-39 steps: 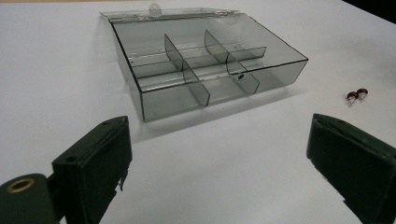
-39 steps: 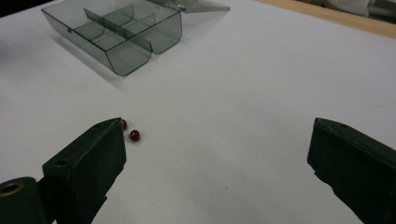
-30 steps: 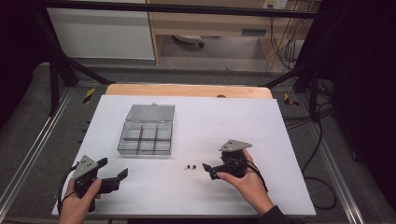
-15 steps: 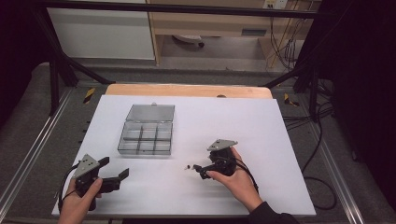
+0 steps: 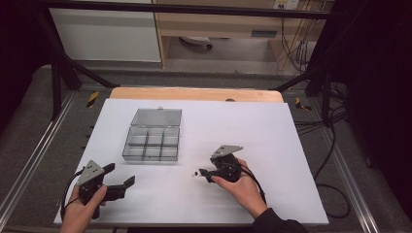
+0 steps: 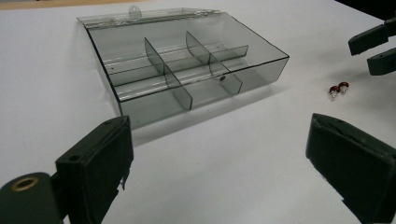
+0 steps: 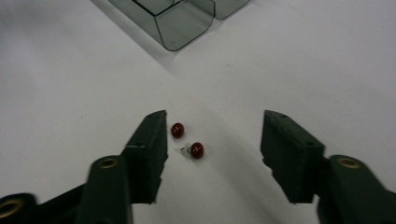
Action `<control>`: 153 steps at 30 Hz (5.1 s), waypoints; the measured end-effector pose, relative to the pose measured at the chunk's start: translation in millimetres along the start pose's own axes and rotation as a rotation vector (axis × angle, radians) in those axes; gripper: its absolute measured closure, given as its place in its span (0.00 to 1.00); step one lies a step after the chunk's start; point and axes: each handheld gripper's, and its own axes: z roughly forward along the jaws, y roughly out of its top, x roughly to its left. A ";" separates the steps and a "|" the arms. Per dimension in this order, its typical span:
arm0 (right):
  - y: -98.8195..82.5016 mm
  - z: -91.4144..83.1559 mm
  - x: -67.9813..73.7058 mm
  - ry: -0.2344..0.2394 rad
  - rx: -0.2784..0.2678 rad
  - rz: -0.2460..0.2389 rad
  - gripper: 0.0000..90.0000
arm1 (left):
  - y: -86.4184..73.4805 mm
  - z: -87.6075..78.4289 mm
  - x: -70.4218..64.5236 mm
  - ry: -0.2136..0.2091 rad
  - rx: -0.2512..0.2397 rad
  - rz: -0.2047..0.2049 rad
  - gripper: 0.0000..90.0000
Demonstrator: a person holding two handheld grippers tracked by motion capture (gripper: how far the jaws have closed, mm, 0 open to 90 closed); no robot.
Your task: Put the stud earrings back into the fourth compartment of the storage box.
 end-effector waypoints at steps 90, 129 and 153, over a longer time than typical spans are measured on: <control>104.4 34.0 33.9 0.145 -0.123 -0.078 0.88 | -6.3 3.7 5.5 0.000 0.070 0.006 0.09; 157.8 85.9 60.6 0.171 -0.155 -0.061 0.88 | -8.8 2.0 7.3 -0.001 0.090 0.009 0.09; 169.3 112.9 69.7 0.186 -0.127 -0.042 0.88 | -10.2 5.2 5.6 -0.004 0.121 0.029 0.09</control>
